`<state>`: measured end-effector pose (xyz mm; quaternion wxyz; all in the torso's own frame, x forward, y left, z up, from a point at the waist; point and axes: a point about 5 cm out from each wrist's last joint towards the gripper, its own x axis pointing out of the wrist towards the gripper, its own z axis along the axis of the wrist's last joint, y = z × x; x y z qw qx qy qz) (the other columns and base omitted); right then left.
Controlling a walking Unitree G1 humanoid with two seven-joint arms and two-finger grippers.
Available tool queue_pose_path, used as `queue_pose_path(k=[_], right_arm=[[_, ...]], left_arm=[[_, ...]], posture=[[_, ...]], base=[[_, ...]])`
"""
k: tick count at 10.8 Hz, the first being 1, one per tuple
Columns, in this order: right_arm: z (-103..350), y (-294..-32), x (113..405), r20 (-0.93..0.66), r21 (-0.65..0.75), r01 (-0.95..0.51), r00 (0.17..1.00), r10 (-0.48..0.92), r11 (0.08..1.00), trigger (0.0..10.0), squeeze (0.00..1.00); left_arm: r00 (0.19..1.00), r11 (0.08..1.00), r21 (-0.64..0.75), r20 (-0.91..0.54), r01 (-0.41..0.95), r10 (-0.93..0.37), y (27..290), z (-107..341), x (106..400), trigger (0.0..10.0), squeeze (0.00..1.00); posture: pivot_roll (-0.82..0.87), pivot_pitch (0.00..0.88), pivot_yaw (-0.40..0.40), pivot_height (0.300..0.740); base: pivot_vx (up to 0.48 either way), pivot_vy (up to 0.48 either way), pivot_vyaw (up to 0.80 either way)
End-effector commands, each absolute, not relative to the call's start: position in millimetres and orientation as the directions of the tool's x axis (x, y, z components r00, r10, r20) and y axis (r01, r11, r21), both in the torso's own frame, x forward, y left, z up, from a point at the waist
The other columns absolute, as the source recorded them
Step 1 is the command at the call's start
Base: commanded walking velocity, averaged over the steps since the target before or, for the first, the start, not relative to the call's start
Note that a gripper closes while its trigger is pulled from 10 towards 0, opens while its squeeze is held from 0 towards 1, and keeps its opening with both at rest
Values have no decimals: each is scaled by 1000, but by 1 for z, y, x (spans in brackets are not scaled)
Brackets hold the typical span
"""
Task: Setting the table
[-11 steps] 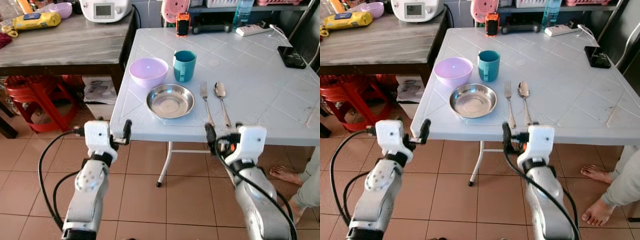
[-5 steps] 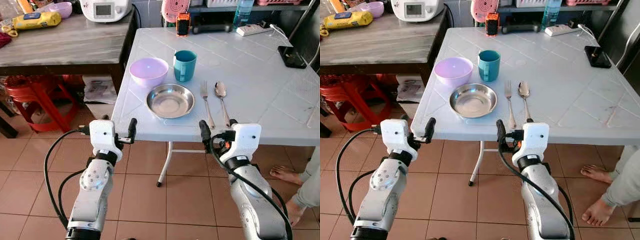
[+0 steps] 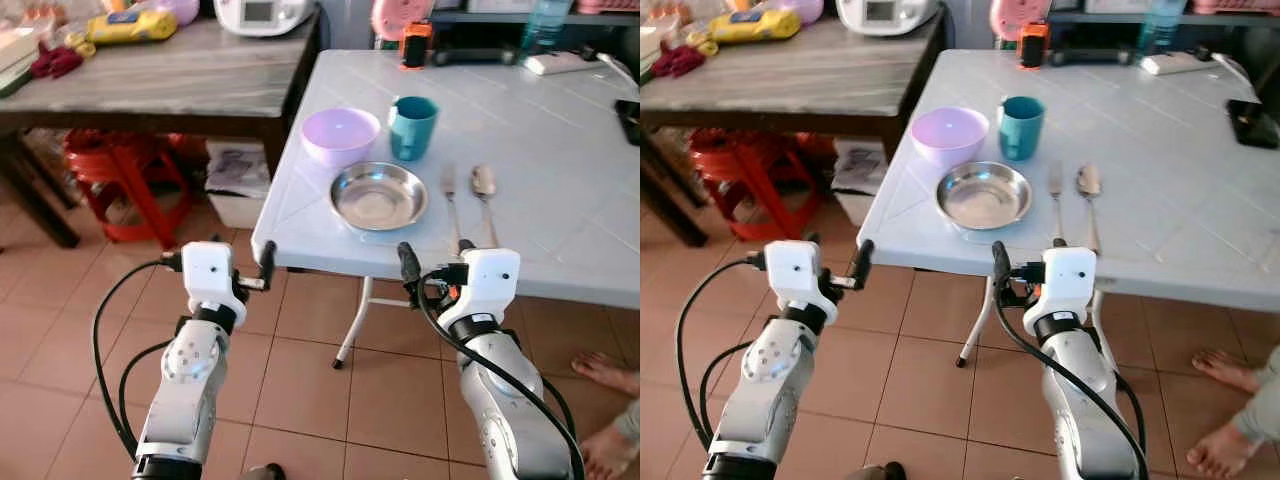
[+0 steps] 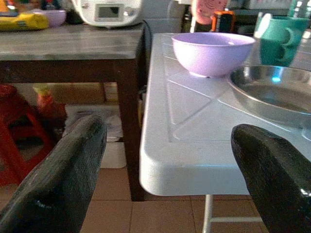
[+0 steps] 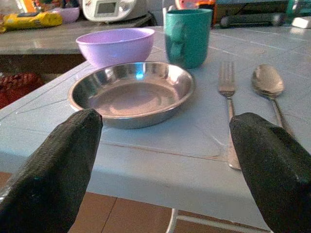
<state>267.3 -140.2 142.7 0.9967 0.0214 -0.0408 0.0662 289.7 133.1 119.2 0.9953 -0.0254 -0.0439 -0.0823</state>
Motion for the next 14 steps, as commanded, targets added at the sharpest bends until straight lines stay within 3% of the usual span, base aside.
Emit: queue_pose_path(k=[1, 4, 10, 14], right_arm=[[143, -142, 266, 87, 55, -113, 990, 108, 992, 10000, 0], [142, -144, 266, 79, 61, -100, 992, 96, 993, 10000, 0], [146, -138, 264, 110, 32, -124, 987, 120, 992, 10000, 0], [141, -133, 264, 64, 85, -155, 987, 150, 984, 10000, 0]], left_arm=[[983, 985, -42, 84, 168, -164, 135, 118, 288, 10000, 0], [981, 982, -51, 74, 181, -177, 135, 115, 285, 10000, 0], [971, 971, -58, 77, 232, -227, 132, 113, 281, 10000, 0], [969, 969, -54, 77, 240, -236, 132, 114, 281, 10000, 0]], posture=[[-36, 125, 66, 740], [-37, 127, 66, 740], [-37, 132, 70, 740], [-33, 126, 72, 740]], base=[[0, 0, 0], [0, 0, -533], [0, 0, 0], [262, 0, 0]])
